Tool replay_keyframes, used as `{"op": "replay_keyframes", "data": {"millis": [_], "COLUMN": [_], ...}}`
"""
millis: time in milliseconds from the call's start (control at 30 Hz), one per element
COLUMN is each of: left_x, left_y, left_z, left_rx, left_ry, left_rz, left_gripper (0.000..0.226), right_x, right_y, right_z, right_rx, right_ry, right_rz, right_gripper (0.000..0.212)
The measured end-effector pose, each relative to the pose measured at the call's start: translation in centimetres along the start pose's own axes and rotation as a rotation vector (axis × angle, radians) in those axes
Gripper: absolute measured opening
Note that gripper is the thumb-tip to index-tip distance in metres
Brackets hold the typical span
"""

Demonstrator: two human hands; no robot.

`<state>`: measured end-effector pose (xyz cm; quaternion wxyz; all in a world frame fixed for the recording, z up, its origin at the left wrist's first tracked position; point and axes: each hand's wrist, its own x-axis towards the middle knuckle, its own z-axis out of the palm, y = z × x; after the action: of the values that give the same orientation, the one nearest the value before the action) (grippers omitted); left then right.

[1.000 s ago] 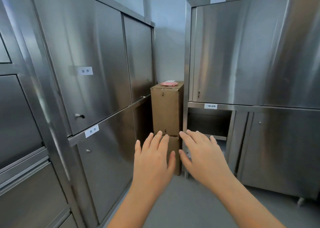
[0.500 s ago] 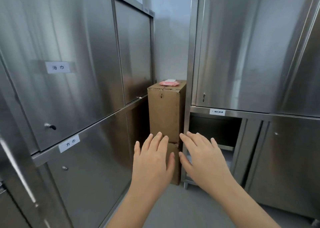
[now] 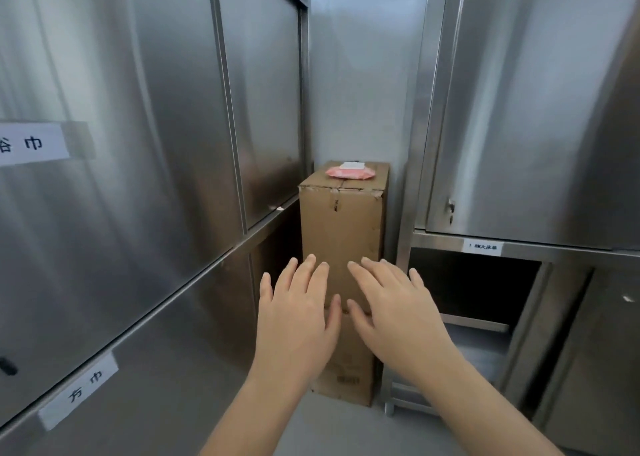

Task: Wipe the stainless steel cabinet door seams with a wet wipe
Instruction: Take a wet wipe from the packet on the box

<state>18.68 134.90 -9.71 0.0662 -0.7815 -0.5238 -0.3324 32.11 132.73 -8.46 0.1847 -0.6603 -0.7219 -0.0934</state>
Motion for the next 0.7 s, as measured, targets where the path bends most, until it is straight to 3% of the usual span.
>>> {"op": "replay_keyframes", "data": {"millis": [400, 700], "left_x": [9.1, 20.6], "left_y": [-6.3, -8.1], "left_z": [6.8, 13.4], "left_rx": [-0.033, 0.091], "left_ry": [-0.079, -0.065], "left_rz": [0.002, -0.013], "left_gripper": [0.048, 0.05], "right_x": [11.2, 23.5], "right_y": [1.7, 7.8], "right_z": [6.8, 10.9], "right_rx": [-0.006, 0.044], "right_ry": [-0.028, 0.014], "right_rz": [0.041, 0.008], "right_gripper": [0.053, 0.053]}}
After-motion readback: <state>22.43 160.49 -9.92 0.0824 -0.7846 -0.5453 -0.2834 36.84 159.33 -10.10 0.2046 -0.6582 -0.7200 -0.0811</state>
